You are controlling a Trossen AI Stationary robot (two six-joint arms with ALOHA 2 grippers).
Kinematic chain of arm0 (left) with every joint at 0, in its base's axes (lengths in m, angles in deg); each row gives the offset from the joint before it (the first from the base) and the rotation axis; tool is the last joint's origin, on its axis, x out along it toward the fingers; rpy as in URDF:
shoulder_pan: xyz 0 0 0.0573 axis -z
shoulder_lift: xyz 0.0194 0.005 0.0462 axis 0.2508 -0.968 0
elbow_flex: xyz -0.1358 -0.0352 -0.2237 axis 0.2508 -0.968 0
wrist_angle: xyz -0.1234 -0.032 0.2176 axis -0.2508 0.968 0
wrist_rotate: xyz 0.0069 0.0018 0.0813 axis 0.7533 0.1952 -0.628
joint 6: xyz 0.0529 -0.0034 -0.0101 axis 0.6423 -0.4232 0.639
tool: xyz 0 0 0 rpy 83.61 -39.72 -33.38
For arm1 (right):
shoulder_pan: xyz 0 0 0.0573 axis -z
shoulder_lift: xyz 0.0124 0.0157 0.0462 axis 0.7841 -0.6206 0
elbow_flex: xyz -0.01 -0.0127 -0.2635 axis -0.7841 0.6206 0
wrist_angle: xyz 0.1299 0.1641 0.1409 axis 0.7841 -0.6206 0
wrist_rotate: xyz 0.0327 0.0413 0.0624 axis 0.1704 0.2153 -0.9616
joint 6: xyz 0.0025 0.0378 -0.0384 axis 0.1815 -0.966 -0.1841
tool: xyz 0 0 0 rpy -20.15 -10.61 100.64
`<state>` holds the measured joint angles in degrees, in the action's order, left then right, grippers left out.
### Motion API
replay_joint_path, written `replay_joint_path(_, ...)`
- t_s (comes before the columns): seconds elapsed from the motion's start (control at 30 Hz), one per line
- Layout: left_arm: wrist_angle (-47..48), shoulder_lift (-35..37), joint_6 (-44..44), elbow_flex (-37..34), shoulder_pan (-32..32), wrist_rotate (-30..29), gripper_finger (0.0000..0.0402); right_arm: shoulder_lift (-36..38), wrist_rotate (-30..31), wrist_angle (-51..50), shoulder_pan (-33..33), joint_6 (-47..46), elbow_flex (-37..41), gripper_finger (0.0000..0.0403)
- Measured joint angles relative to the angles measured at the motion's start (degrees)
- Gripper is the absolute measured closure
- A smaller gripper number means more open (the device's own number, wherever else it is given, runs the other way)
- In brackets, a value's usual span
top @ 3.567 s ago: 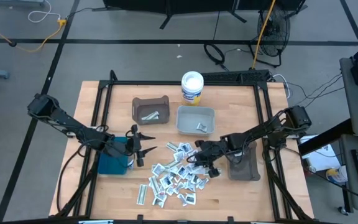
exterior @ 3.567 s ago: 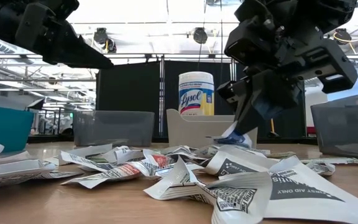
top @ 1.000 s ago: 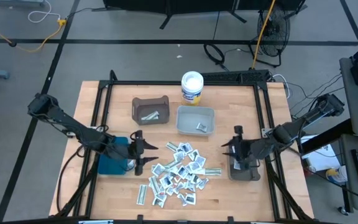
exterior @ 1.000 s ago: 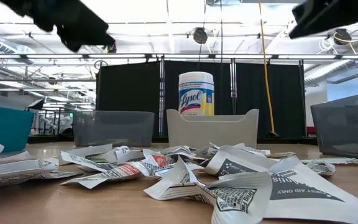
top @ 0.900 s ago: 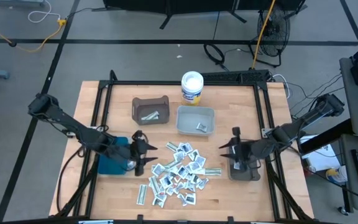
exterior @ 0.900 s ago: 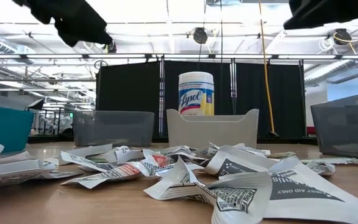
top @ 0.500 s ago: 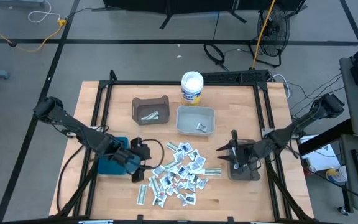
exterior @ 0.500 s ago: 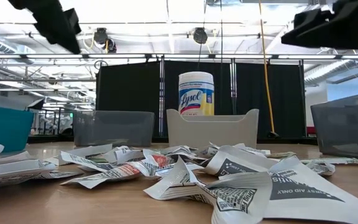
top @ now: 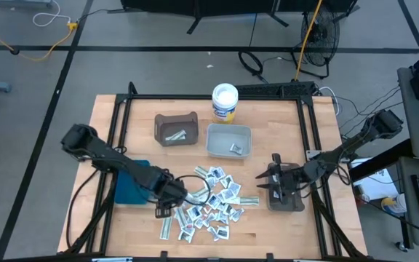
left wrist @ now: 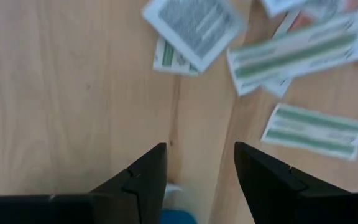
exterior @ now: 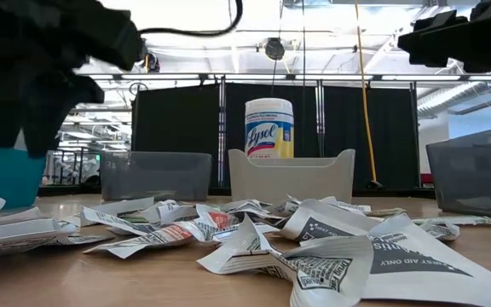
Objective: Pick & Place First Aid Supplies
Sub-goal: Put the blue alcohol pad into the bottom black bin
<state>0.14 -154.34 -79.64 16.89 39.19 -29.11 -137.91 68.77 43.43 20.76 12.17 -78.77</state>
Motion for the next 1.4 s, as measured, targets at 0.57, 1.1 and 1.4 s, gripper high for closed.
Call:
replay_joint_path(0.57,11.1,-5.2,7.5,2.3,1.0,1.6,0.0262,0.0,-0.2,-0.2,0.0,-1.6,0.0,0.0273)
replay_joint_path(1.1,12.1,-11.2,11.8,2.3,1.2,2.6,0.0252,0.0,-0.2,-0.4,0.0,-2.3,0.0,0.0273)
replay_joint_path(1.4,15.8,-11.4,12.2,2.4,1.4,1.9,0.0252,0.0,-0.2,-0.4,0.0,-2.7,0.0,0.0273)
